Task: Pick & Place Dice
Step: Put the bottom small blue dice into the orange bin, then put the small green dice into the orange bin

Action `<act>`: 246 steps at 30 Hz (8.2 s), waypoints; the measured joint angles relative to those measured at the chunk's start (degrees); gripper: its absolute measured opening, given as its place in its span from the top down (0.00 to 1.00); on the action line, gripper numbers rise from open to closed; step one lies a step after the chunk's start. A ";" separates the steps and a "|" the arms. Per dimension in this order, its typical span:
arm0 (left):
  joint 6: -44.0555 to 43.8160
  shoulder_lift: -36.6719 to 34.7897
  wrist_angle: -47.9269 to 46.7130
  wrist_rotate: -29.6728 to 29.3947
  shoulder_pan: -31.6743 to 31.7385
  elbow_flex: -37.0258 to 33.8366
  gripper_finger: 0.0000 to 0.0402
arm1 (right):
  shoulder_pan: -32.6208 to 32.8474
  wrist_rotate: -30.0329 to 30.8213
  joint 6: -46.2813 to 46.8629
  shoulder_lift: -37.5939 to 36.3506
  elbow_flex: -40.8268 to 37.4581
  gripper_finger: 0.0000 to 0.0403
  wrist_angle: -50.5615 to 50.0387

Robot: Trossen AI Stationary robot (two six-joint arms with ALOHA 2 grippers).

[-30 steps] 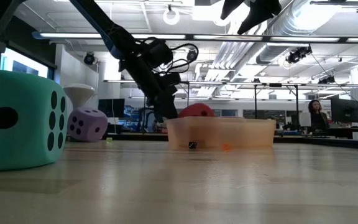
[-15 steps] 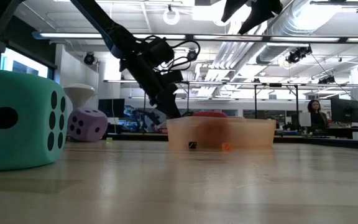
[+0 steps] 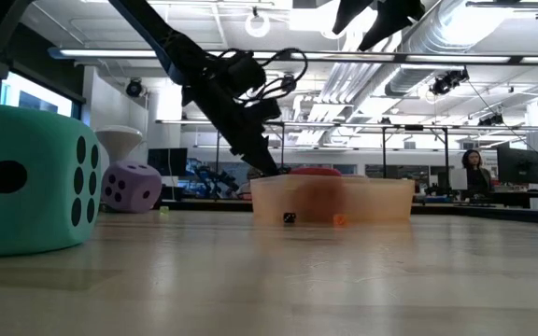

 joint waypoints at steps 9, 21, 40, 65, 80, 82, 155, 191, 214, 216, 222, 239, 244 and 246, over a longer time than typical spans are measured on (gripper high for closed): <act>3.77 -0.02 1.67 -5.36 -3.62 0.02 0.45 | -0.73 -0.28 2.81 0.57 -0.04 0.01 0.01; -6.12 -0.07 4.11 -5.50 -3.30 0.02 0.44 | -10.48 -12.85 0.95 -0.80 -14.68 0.01 23.43; -7.95 -1.53 10.97 -8.20 -4.23 0.11 0.44 | -31.95 -32.51 -1.95 4.69 -20.67 0.01 38.67; -8.89 -1.53 15.59 -9.19 -4.86 0.04 0.44 | -35.78 -33.23 -3.58 9.01 -20.70 0.01 41.63; -8.96 -1.53 18.62 -6.34 -5.47 0.02 0.44 | -36.09 -32.89 -3.49 10.74 -20.68 0.01 40.75; -9.19 -1.51 18.51 -6.31 -5.47 0.00 0.44 | -36.15 -33.15 -3.46 11.51 -20.70 0.01 40.23; -48.58 -3.86 -46.07 -23.16 4.52 0.00 0.44 | -9.70 -21.00 -15.26 -13.55 -20.70 0.01 35.59; -54.07 -3.63 -43.28 -18.52 9.79 0.00 0.44 | -9.70 -21.03 -15.23 -13.51 -20.70 0.01 35.58; -56.95 -3.56 -38.70 -15.33 11.78 -3.74 0.44 | -8.87 -20.99 -14.82 -13.51 -20.70 0.01 35.57; -56.98 -3.56 -38.26 -15.33 11.78 -3.74 0.44 | -8.90 -20.98 -14.82 -13.51 -20.70 0.01 35.56; -57.18 -3.56 -37.56 -15.36 11.78 -3.74 0.44 | -8.90 -21.00 -14.82 -13.51 -20.70 0.01 35.55; -57.13 -1.05 -37.59 -15.24 11.73 -3.56 0.44 | -8.90 -20.87 -14.30 -13.51 -20.70 0.01 35.56; -57.11 0.67 -37.58 -15.33 11.37 -3.58 0.44 | -8.90 -20.96 -14.21 -13.51 -20.70 0.01 35.52; -57.10 0.70 -37.46 -15.75 11.36 -3.62 0.44 | -8.90 -20.98 -14.21 -13.49 -20.70 0.01 35.48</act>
